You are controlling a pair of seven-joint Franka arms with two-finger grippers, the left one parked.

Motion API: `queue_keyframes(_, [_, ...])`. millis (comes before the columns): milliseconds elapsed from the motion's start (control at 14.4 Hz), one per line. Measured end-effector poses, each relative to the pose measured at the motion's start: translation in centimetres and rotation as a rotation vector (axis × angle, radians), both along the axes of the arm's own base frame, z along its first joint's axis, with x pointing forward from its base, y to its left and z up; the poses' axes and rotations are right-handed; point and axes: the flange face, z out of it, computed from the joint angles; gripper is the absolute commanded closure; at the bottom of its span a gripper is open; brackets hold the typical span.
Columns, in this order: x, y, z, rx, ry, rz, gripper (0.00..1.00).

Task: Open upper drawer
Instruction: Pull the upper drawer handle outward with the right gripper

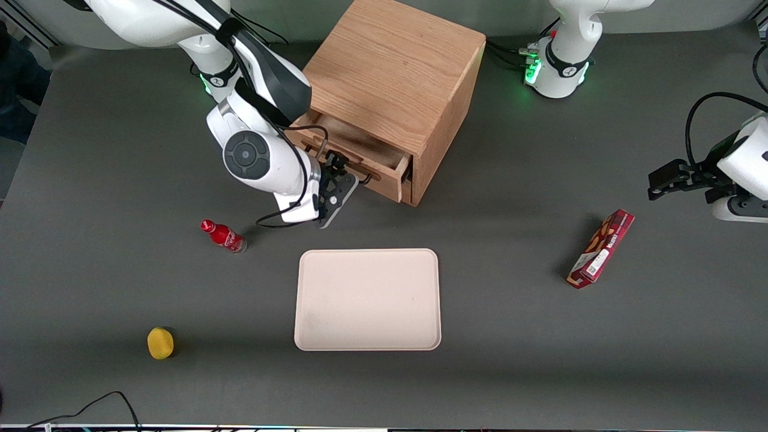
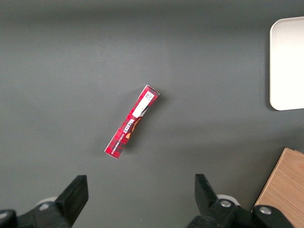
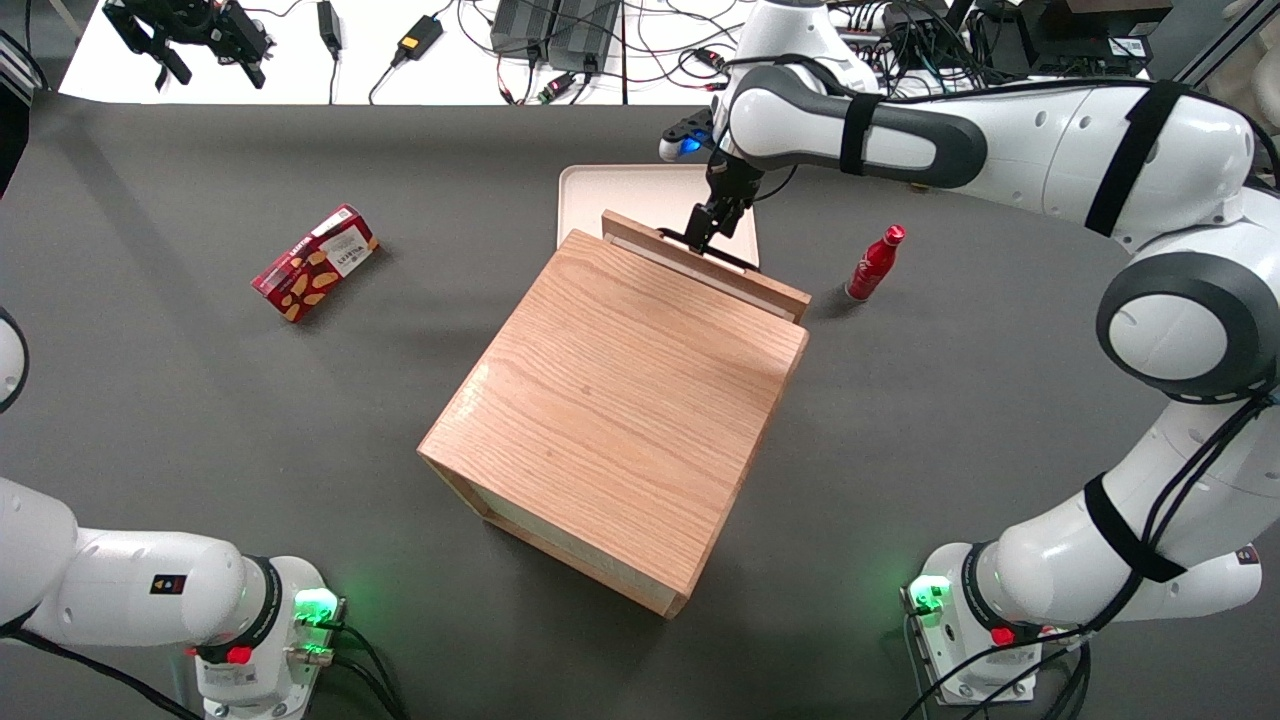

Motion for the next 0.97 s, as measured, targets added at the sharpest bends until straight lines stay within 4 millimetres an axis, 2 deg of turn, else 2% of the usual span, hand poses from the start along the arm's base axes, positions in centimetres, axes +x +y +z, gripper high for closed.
queue_keyframes(347, [1.7,-0.7,-1.3,-0.017,-0.005,-0.014,0.00])
queue_keyframes(555, [2.4,-0.9,-1.2,-0.016,-0.016,-0.018,0.00])
queue_keyframes(971, [5.0,-2.9,-1.1,-0.014,-0.036,-0.057,0.01])
